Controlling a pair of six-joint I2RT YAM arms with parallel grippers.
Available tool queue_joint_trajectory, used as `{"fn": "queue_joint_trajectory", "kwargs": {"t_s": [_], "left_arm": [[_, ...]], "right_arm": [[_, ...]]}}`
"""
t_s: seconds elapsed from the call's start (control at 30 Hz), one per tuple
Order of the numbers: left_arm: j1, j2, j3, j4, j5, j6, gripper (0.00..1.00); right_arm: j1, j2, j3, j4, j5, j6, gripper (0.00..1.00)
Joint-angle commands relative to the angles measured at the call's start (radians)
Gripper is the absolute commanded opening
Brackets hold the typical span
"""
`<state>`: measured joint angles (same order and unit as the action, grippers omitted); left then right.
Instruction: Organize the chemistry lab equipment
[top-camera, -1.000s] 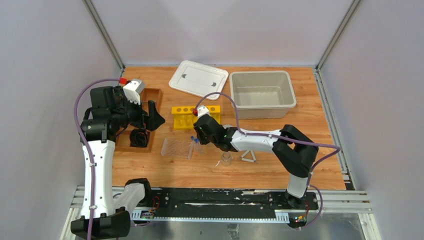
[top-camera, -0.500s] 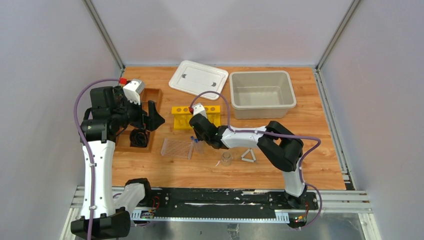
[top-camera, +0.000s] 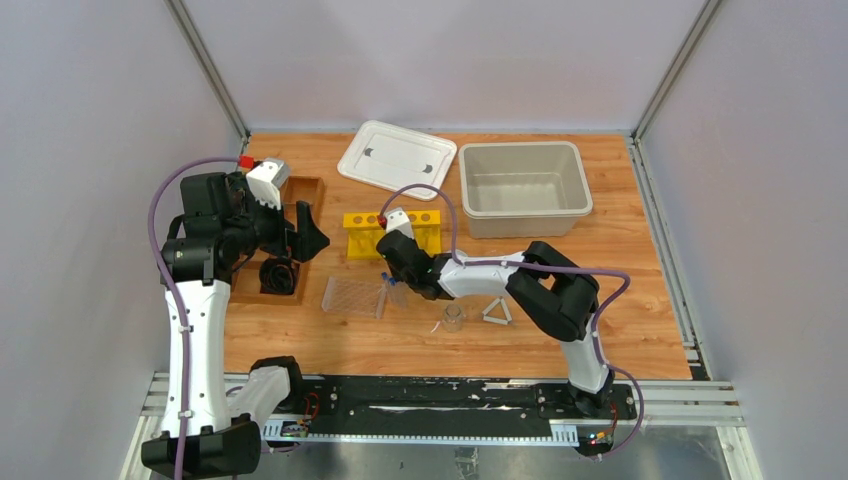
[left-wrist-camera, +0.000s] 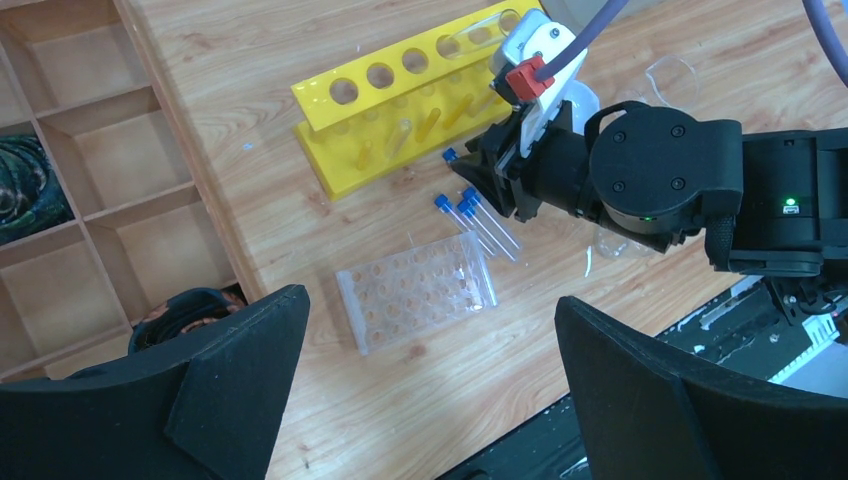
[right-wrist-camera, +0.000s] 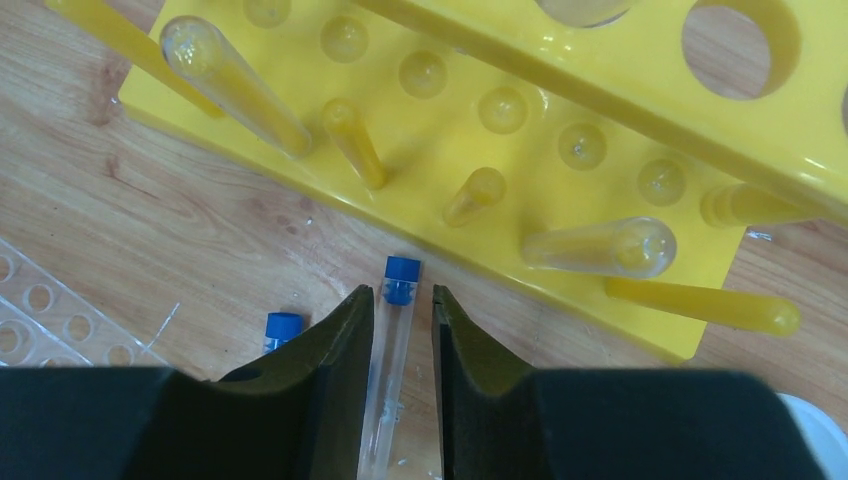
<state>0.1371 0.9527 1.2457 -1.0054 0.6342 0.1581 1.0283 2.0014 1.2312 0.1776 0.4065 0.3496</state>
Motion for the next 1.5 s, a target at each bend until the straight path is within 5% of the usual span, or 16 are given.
{"fn": "queue_joint_trajectory", "kwargs": {"t_s": [0.0, 0.43, 1.17, 1.47], "left_arm": [[0.004, -0.01, 0.031, -0.013, -0.004, 0.013, 1.0], [0.004, -0.01, 0.049, -0.016, -0.006, 0.003, 1.0], [0.003, -0.02, 0.035, -0.021, -0.005, 0.011, 1.0], [0.004, -0.03, 0.031, -0.021, 0.0, 0.015, 1.0]], "right_arm": [[0.017, 0.03, 0.004, -0.043, 0.027, 0.028, 0.32], [0.047, -0.026, -0.018, -0.011, 0.096, -0.048, 0.43], [0.064, 0.005, -0.037, -0.026, 0.127, 0.04, 0.34], [0.065, -0.03, -0.064, -0.062, 0.131, 0.11, 0.11]]}}
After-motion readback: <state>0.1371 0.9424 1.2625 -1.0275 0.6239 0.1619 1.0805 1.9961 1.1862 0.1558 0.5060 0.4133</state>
